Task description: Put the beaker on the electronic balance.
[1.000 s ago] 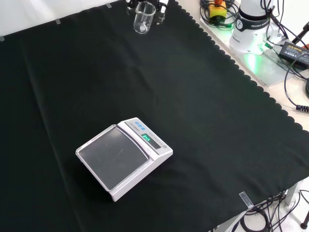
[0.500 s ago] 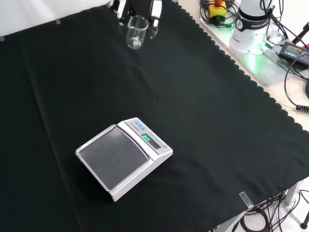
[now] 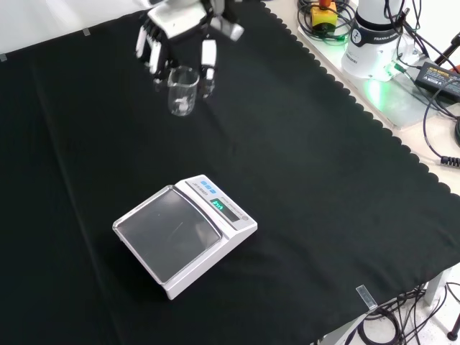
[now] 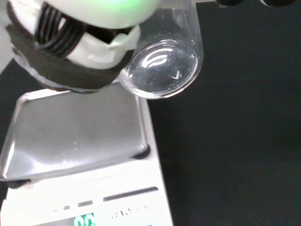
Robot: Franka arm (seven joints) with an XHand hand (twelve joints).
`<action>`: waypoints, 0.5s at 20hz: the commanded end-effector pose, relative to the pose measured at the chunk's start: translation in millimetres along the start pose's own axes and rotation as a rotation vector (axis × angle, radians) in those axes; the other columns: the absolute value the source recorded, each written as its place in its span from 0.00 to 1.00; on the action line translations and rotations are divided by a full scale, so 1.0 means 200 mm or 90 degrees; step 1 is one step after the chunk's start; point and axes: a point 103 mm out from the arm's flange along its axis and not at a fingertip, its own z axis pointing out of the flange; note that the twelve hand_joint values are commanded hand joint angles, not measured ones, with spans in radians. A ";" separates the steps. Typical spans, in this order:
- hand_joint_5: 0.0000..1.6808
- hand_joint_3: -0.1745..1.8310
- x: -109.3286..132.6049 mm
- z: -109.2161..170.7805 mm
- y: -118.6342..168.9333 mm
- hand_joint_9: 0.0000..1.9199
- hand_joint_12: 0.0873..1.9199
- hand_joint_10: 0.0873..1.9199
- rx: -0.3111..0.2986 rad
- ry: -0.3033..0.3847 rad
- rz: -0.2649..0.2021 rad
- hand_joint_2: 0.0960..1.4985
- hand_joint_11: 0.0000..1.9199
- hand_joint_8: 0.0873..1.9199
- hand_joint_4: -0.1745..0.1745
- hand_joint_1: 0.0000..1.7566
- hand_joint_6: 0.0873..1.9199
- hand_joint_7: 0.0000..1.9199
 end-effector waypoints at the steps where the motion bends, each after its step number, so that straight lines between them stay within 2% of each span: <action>1: 0.77 0.51 0.22 0.14 0.44 0.86 0.58 0.10 0.002 0.044 -0.087 0.33 0.49 0.07 1.00 0.65 0.36 0.91; 10: 0.77 0.51 0.31 0.34 0.67 0.86 0.58 0.10 0.052 0.037 -0.118 0.32 0.50 0.06 1.00 0.65 0.36 0.91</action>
